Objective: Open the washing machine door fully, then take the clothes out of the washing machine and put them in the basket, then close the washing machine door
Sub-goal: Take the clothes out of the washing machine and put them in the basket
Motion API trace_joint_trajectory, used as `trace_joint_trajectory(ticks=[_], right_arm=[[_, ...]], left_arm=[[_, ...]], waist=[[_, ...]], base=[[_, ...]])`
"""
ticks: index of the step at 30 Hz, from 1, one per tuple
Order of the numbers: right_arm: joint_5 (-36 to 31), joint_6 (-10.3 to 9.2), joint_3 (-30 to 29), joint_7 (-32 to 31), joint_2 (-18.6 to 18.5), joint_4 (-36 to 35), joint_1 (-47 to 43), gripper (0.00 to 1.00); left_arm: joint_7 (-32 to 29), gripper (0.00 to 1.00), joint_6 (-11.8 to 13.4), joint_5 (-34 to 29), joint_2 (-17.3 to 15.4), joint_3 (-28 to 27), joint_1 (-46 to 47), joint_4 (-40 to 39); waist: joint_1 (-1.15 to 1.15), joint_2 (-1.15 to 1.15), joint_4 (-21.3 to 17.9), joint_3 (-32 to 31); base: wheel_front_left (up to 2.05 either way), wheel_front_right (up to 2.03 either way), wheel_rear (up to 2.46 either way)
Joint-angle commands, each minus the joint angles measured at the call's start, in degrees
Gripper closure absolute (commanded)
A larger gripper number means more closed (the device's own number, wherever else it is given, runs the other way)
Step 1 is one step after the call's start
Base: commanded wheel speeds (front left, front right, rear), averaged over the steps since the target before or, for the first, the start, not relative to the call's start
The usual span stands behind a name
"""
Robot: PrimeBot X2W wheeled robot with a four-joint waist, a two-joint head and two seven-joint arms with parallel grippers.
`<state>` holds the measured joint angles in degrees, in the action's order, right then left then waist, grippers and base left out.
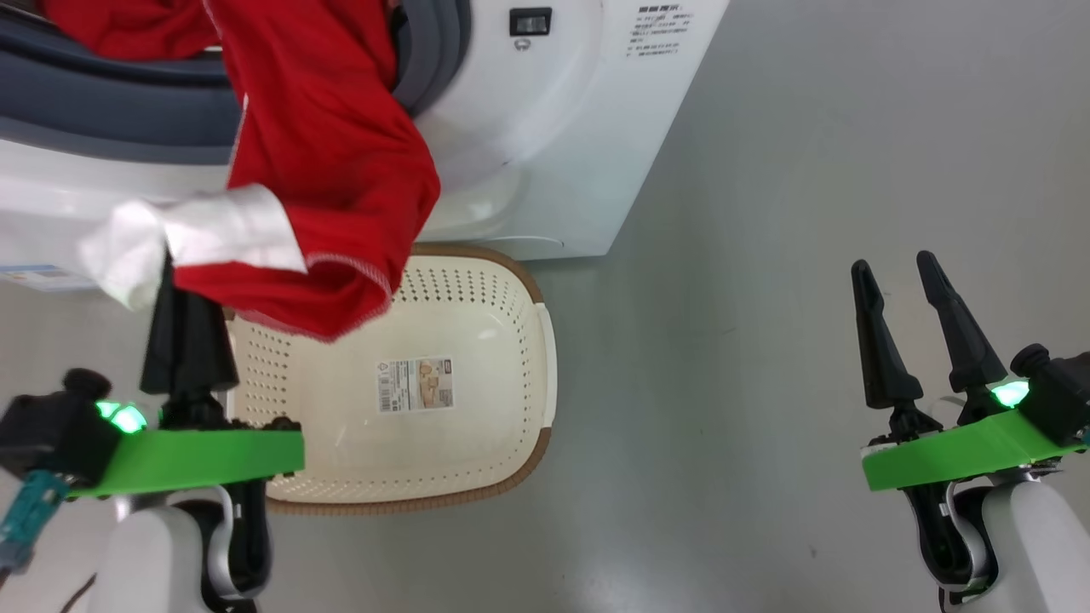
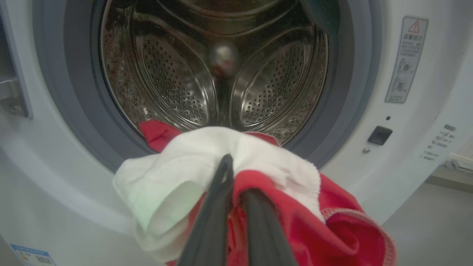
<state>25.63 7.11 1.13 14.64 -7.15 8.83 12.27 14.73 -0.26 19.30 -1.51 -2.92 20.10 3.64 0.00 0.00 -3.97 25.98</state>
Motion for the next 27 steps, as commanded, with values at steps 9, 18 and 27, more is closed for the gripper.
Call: trace_joint_trajectory(ticks=[9, 18, 27], right_arm=[[0.6, 0.37, 1.2, 0.4, 0.4, -2.1, 2.8, 0.00], [0.8, 0.37, 1.4, 0.4, 1.3, -2.5, 4.9, 0.00], [1.0, 0.37, 2.1, 0.4, 2.1, -2.6, 6.5, 0.00]], left_arm=[[0.3, 1.00, -2.4, -1.9, -1.4, -0.7, 4.8, 15.1], [0.3, 0.87, -3.7, -7.1, -1.4, -0.7, 13.4, 29.6], [0.3, 0.45, -4.0, -11.2, -1.4, -1.9, 20.0, 39.7]], waist=[[0.00, 0.00, -1.2, 4.8], [0.00, 0.00, -2.4, 9.4], [0.00, 0.00, -3.7, 12.1]], base=[[0.00, 0.00, 0.00], [0.00, 0.00, 0.00], [0.00, 0.00, 0.00]])
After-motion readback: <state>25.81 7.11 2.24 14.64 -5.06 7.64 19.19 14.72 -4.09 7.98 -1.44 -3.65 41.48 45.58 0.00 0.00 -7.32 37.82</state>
